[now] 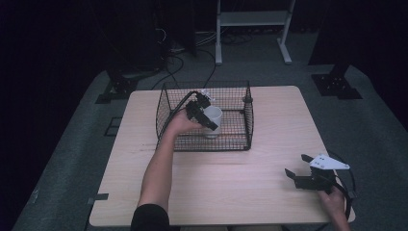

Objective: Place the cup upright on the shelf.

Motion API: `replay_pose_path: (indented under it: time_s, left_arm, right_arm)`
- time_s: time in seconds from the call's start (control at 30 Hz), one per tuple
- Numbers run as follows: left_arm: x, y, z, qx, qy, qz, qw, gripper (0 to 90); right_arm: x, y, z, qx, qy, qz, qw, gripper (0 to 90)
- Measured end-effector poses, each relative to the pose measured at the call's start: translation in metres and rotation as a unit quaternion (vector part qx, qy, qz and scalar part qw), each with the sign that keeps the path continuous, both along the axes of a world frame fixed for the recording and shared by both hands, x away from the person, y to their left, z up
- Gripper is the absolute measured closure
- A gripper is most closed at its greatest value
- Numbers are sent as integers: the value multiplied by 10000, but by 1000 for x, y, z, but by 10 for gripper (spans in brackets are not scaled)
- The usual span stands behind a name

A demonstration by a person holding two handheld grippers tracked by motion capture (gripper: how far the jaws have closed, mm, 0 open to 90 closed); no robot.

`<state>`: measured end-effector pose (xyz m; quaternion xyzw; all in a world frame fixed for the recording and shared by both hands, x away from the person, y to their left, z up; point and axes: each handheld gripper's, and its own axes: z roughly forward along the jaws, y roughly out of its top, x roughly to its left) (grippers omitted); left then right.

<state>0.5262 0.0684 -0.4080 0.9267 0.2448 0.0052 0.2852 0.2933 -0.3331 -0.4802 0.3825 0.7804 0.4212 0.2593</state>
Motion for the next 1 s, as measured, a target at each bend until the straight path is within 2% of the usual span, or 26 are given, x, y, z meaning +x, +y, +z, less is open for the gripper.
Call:
replay_pose_path:
  time_s: [0.27, 0.5, 0.6, 0.7, 0.77, 0.87, 1.0]
  left_arm:
    - [-3, 4, 0, -5, -28, 43, 10000, 182]
    - [-6, 6, 7, -106, -147, 92, 9998, 89]
    - [-9, 6, 11, -181, -162, 74, 9997, 77]
    - [-12, 6, 16, -279, -245, 19, 9993, 77]
    - [-15, 5, 20, -237, -371, 11, 9990, 77]
    - [-16, 4, 25, -243, -457, 0, 9987, 77]
    - [-18, 7, 30, -361, -537, 22, 9979, 75]
  right_arm:
    - [0, 0, 0, -14, -9, -24, 10000, 131]
    - [0, 1, 0, -29, 0, -33, 10000, 131]
    - [0, 1, 0, -27, -5, -30, 10000, 131]
    - [0, 1, 0, -36, -10, -30, 10000, 131]
    - [0, 1, 0, -40, -14, -31, 10000, 131]
    - [0, 1, 0, -35, -3, -35, 10000, 131]
    - [0, 1, 0, -31, -3, -35, 10000, 131]
